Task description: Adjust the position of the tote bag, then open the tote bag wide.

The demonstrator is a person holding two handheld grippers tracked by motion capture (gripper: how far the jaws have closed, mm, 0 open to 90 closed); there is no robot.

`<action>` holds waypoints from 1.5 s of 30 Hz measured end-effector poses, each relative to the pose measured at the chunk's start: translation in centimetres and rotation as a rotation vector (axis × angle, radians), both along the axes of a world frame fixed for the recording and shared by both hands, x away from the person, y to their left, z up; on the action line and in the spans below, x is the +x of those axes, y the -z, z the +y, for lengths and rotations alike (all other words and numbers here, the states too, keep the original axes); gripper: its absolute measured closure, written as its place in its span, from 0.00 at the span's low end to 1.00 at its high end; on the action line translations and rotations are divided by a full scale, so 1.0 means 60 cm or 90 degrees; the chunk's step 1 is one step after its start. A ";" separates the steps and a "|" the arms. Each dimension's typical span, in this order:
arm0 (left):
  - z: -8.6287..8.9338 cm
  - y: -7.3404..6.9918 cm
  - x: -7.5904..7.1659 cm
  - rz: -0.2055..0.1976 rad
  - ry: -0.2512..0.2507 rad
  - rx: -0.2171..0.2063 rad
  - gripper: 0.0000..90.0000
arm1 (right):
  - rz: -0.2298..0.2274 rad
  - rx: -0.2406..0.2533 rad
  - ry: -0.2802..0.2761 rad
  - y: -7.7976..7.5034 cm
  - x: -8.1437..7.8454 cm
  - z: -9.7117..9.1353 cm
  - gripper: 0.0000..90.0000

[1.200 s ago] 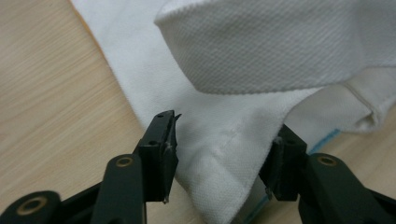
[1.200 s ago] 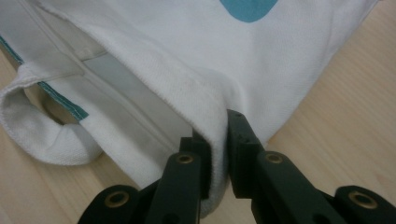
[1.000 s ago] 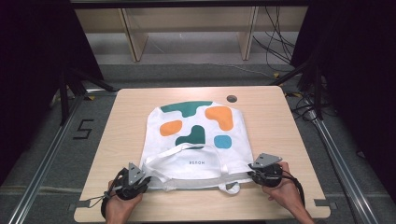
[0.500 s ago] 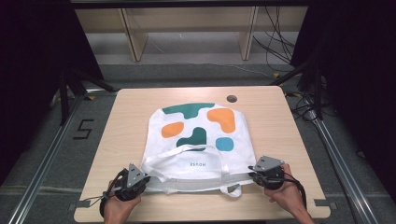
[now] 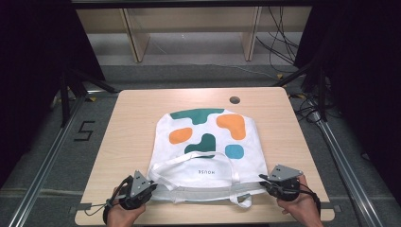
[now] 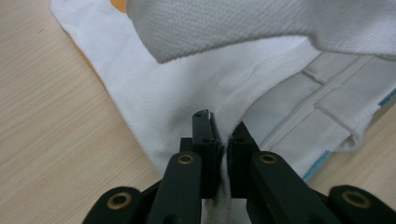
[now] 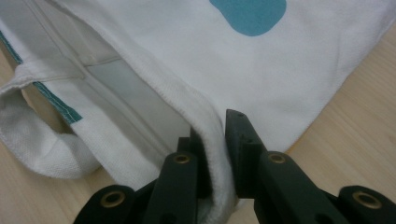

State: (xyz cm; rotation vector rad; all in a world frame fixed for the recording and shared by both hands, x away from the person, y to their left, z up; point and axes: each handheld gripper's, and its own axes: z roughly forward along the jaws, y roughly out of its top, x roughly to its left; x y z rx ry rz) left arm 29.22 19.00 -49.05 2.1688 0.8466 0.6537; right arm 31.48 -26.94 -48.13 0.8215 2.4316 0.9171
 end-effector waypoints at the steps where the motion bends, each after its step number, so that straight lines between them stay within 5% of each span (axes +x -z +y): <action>1: 0.002 -0.002 0.001 -0.002 0.008 0.009 0.95 | 0.002 0.004 0.005 -0.001 -0.001 0.000 0.91; 2: -0.001 -0.001 -0.003 -0.001 -0.008 -0.019 0.95 | -0.003 0.007 0.004 -0.002 -0.001 -0.001 0.91; 3: 0.006 -0.008 0.000 -0.006 0.018 0.015 0.95 | -0.002 0.014 0.005 -0.006 -0.001 -0.002 0.91; 4: 0.000 -0.005 -0.006 -0.003 -0.011 -0.033 0.95 | -0.004 0.020 0.002 -0.008 -0.001 -0.003 0.91; 6: 0.005 -0.013 -0.005 -0.020 0.004 -0.030 0.95 | -0.005 0.040 0.007 -0.014 -0.002 -0.007 0.91; 7: 0.001 -0.013 -0.007 -0.022 -0.008 -0.057 0.95 | -0.015 0.044 0.005 -0.017 -0.002 -0.009 0.92; 11: -0.001 -0.025 -0.010 -0.040 -0.001 -0.063 0.95 | -0.026 0.074 0.014 -0.035 -0.007 -0.014 0.93; 16: -0.002 -0.046 -0.010 -0.049 -0.003 -0.108 0.96 | -0.035 0.100 0.023 -0.052 -0.007 -0.019 0.93; 19: 0.001 -0.064 -0.007 -0.062 -0.002 -0.124 0.96 | -0.078 0.121 0.021 -0.076 -0.003 -0.021 0.95; 21: 0.002 -0.075 -0.004 -0.067 -0.006 -0.148 0.96 | -0.081 0.132 0.031 -0.082 -0.004 -0.018 0.96; 34: -0.004 -0.215 0.009 -0.174 0.002 -0.176 0.97 | -0.222 0.157 0.029 -0.218 0.019 -0.023 0.98; 45: -0.021 -0.307 0.000 -0.255 0.032 -0.228 0.97 | -0.268 0.166 0.021 -0.312 0.018 -0.044 0.98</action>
